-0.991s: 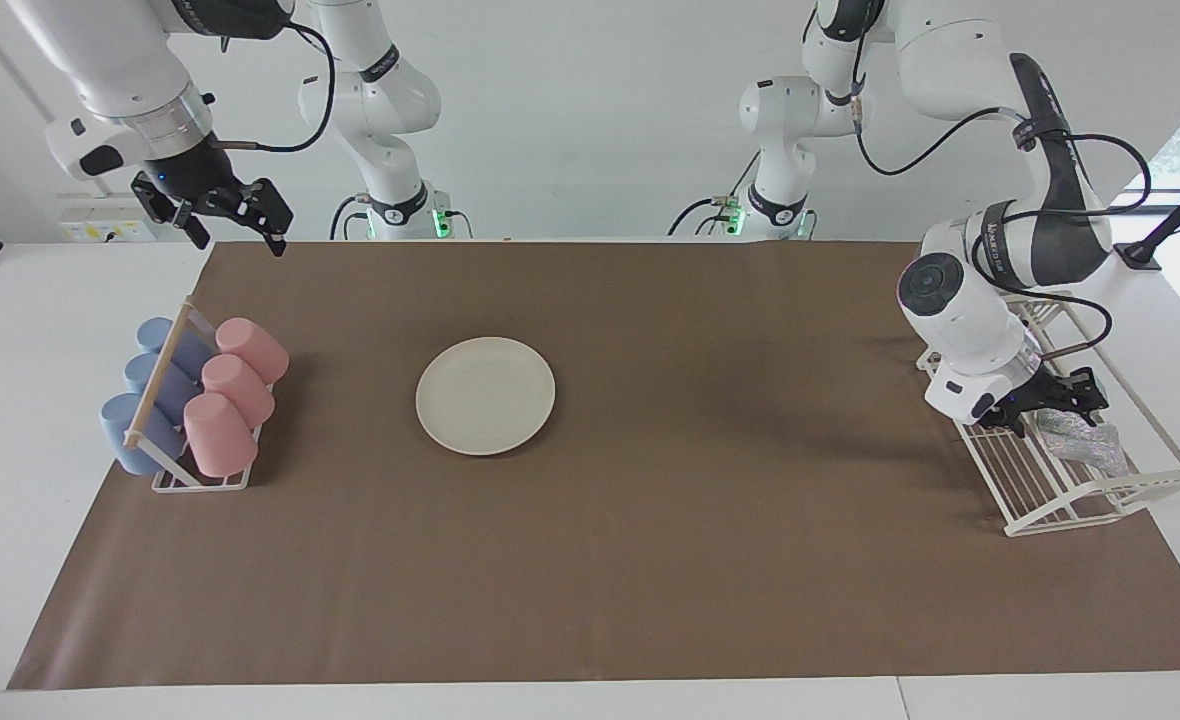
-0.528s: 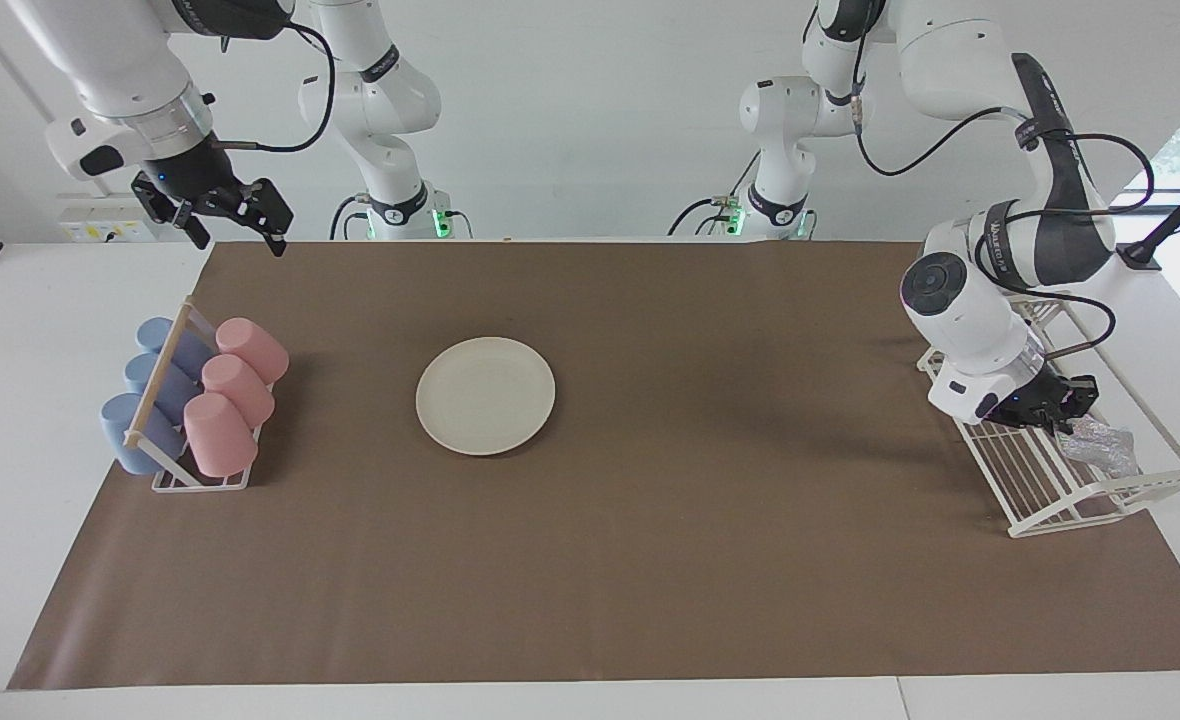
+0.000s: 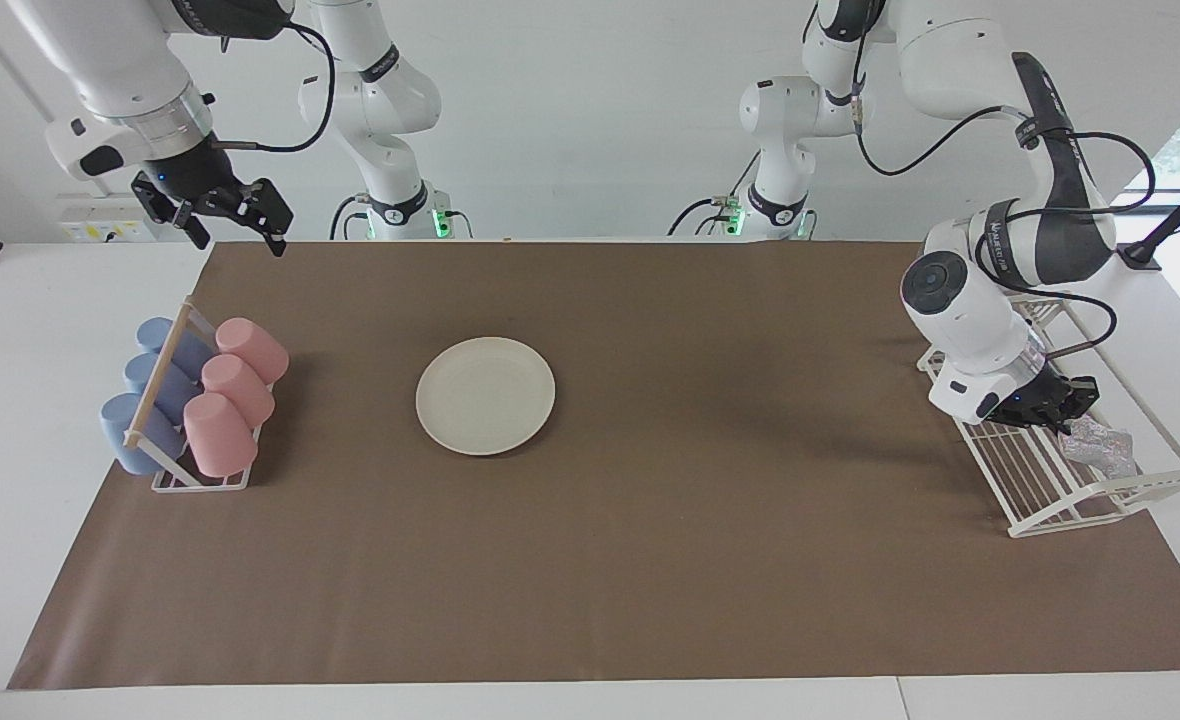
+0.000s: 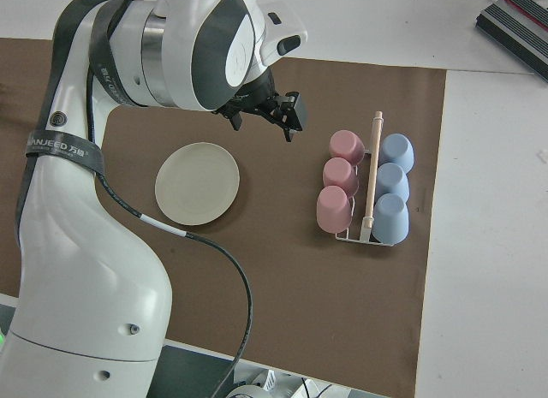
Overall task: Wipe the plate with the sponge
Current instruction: 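Reach the left gripper into the wire rack and grasp the clear sponge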
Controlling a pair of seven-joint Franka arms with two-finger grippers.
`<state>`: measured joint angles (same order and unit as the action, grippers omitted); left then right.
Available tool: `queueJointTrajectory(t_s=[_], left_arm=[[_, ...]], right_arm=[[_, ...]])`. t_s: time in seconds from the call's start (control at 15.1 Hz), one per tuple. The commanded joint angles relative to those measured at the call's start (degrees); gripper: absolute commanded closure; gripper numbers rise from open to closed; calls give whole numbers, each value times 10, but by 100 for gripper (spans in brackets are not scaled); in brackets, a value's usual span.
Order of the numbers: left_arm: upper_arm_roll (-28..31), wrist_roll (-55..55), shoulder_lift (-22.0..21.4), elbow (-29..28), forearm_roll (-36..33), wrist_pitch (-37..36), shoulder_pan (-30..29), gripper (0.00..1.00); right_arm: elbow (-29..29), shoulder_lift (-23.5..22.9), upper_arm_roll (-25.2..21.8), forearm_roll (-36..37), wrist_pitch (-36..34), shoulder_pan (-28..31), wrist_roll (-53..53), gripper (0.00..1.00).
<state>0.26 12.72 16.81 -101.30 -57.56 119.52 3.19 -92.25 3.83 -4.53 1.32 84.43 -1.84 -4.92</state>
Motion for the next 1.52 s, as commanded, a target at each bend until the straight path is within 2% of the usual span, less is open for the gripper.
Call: queueJointTrajectory(t_s=[0.0, 0.59, 0.73, 0.99, 1.12, 1.32, 1.45], left_arm=[[-1, 0, 2, 19, -12, -5, -1, 100], [-7, -56, -14, 62, 1, -79, 7, 100], [-13, -76, -21, 76, 26, -106, 9, 100], [-18, -106, -36, 147, 189, -193, 11, 100], [-17, -105, -52, 179, 313, -250, 10, 100], [-10, -98, -70, 194, 480, -309, 5, 100], [-9, -66, -92, 194, 561, -330, 3, 100]], right_arm=[[-12, 8, 3, -12, 7, 8, 18, 0], [-13, 8, 3, -12, 7, 8, 18, 0], [-13, 8, 3, -12, 7, 8, 18, 0], [-13, 8, 3, -12, 7, 8, 18, 0], [-13, 8, 3, -12, 7, 8, 18, 0], [-13, 8, 3, -12, 7, 7, 18, 0], [-13, 8, 3, -12, 7, 8, 17, 0]])
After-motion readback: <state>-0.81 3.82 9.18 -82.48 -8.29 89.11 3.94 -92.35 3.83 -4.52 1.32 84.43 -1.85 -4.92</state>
